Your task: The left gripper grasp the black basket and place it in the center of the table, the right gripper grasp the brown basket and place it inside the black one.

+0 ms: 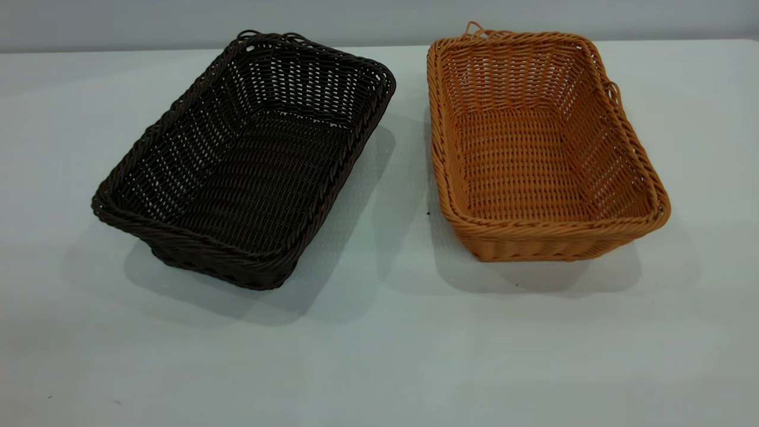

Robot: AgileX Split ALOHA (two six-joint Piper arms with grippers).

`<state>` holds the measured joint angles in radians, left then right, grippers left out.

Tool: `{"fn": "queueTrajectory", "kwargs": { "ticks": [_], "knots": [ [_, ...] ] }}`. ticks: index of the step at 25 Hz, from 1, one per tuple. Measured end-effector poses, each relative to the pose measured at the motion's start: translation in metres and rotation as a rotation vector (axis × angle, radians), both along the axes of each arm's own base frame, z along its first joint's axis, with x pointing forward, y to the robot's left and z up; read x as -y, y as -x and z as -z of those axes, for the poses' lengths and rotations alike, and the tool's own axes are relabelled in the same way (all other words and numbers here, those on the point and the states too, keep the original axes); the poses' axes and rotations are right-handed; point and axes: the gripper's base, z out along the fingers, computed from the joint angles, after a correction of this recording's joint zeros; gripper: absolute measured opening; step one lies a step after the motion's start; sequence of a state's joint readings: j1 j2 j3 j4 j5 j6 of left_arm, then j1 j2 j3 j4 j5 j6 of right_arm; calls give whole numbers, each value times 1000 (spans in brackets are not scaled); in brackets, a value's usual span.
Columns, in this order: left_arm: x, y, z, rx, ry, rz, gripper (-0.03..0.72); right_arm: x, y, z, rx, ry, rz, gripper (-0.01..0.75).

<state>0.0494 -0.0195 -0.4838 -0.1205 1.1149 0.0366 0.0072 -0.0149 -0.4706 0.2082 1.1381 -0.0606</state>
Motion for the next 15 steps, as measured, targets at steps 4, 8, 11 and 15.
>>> {"fn": "queueTrajectory", "kwargs": {
  "ticks": [4,8,11,15],
  "knots": [
    [0,0,0,0,0,0,347,-1,0,0,1,-6,-4,239],
    [0,0,0,0,0,0,347,-2,0,-1,4,-25,-15,239],
    [0,0,0,0,2,-1,347,-2,0,-1,4,-26,-16,241],
    [-1,-5,-2,-26,37,-38,347,-3,-3,-2,-8,-38,-21,260]
  ]
}}
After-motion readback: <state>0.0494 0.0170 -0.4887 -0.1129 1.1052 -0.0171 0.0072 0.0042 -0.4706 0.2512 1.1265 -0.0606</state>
